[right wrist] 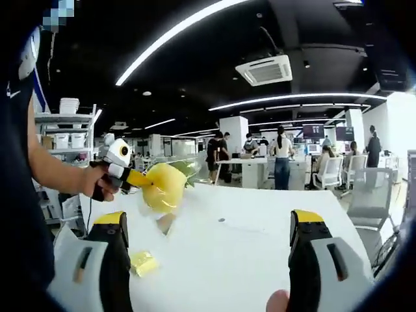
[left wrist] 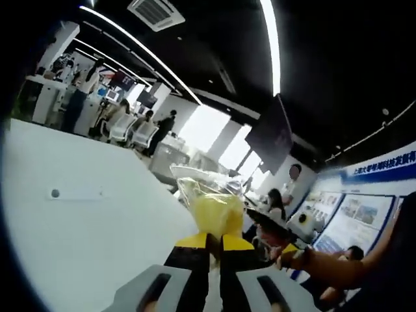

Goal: Compare the silicone blocks by pressing each to a similar depth, holding the contact briefly, and releasing to observe deformation and rebound differences across the visible hardness samples.

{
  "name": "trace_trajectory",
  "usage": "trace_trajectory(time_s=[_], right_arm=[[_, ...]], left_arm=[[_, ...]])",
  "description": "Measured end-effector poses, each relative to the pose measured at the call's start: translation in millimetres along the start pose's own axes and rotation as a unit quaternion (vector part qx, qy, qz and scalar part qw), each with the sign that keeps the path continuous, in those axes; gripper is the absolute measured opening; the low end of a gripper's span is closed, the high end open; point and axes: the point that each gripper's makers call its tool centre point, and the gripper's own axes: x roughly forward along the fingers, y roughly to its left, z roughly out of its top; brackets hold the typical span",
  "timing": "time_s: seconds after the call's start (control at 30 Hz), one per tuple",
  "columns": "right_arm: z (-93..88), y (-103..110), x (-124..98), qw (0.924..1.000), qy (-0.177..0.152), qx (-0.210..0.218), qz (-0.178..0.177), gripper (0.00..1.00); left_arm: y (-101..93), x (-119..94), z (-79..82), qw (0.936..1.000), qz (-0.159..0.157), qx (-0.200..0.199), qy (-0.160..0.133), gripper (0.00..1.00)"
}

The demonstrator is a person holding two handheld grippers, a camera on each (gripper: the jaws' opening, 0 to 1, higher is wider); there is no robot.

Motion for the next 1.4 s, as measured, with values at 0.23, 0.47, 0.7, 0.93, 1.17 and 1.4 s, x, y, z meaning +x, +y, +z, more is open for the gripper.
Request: trace_trajectory(time_s=[0.23,0.47,0.7,0.93,1.17,1.4], right_arm=[[-31.9,-24,-41,0.9966,0.027,0.021,-0.074,0.97],[-79.4,-25,-68,0.9909,0.098,0.005,-0.092,0.97],[-113.6,-15,-82,0.9871,0.134,0.004,-0.088,0.97],[-138.2,-12,-91,0.9829,0.162,0.012,-0.087,0.97],[-150.4,-12,-90,0.9813,0.175,0.012,-0.079,0.97],[-157.2,-12,-84,0.9807,0.18,0.018,-0.075,0.97]], left_arm=[[28.4,12,-19.4,0.9988,0.015,-0.036,0.03,0.02],[47.4,22,-48.6,0.9963,0.013,-0.062,0.058,0.02],[63.2,23,-81.5,0.9916,0.023,-0.106,0.071,0.02],[81.9,23,-104.7,0.9837,0.037,-0.162,0.07,0.02],[97.8,20,-142.5,0.969,0.065,-0.21,0.112,0.02],[105.0,20,-176.7,0.9607,0.073,-0.228,0.141,0.02]])
